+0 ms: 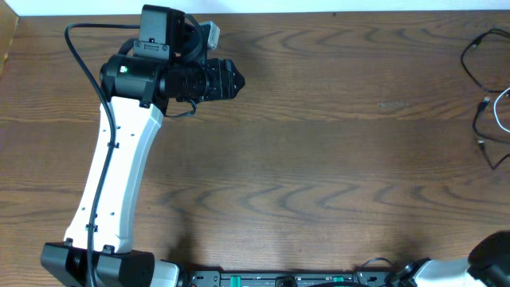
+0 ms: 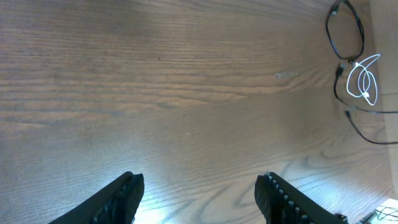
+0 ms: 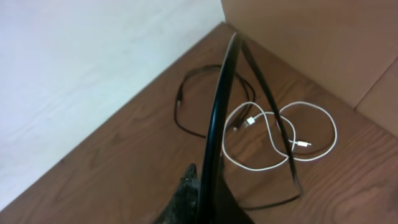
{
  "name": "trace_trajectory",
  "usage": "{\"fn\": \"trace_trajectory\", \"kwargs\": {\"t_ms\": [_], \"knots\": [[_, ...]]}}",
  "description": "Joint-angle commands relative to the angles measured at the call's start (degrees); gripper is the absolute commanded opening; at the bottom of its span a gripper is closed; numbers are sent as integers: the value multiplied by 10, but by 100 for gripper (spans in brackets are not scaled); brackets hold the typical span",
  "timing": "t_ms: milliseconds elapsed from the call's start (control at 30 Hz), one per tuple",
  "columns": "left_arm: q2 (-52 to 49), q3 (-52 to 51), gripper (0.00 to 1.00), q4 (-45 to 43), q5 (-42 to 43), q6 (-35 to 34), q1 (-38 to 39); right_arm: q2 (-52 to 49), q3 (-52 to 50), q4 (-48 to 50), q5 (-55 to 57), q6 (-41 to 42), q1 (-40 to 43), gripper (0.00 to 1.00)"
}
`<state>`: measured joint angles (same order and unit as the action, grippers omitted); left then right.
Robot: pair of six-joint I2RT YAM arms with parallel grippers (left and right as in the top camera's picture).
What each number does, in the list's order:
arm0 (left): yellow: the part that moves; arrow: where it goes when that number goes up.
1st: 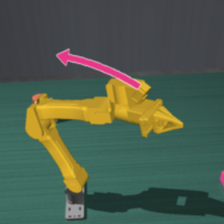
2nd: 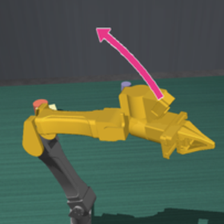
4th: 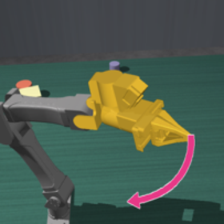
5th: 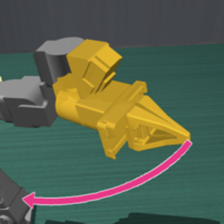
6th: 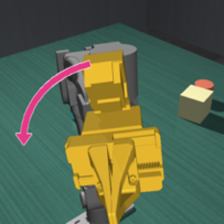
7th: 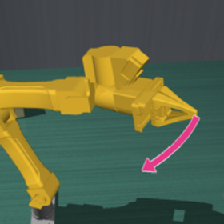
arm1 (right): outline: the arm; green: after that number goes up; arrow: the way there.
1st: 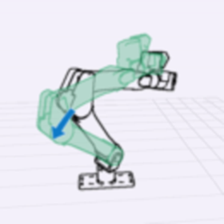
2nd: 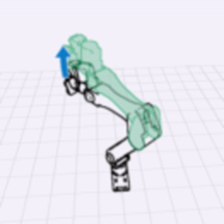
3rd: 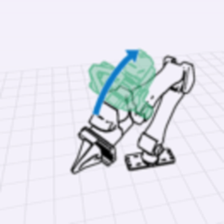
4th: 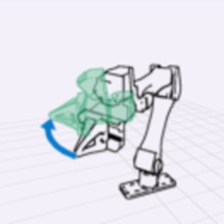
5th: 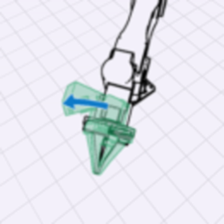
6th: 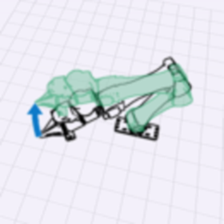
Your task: Untangle cables
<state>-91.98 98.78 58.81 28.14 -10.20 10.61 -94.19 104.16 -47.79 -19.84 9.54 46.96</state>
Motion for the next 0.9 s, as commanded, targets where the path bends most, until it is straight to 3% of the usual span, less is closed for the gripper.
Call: {"fn": "trace_trajectory", "kwargs": {"t_ms": [0, 67, 100, 133, 200, 267, 333, 433, 667, 867], "knots": [[7, -3, 63, 3, -4, 12, -3, -43, 8, -1, 1, -10, 3, 1], [7, -3, 63, 3, -4, 12, -3, -59, 8, -14, -1, -10, 2, 2], [7, -3, 63, 3, -4, 12, -3, -66, 8, -21, -2, -10, 2, 8], [7, -3, 63, 2, -4, 12, -3, -73, 8, -30, -2, -10, 2, 18], [7, -3, 63, 1, -4, 12, -3, -80, 8, -43, -2, -11, 2, 53], [7, -3, 63, 0, -4, 12, -3, -82, 8, -55, -2, -14, 2, 68], [7, -3, 63, 0, -4, 12, -3, -79, 8, -65, -11, -15, 2, 75], [7, -3, 63, 0, -4, 12, -3, -77, 8, -75, -79, -42, 2, 79], [7, -3, 63, -6, -4, 12, -3, -77, 8, -120, -412, -178, -8, 79], [7, -3, 63, -14, -4, 12, -3, -74, 8, -203, -455, -246, -50, 79]]}}
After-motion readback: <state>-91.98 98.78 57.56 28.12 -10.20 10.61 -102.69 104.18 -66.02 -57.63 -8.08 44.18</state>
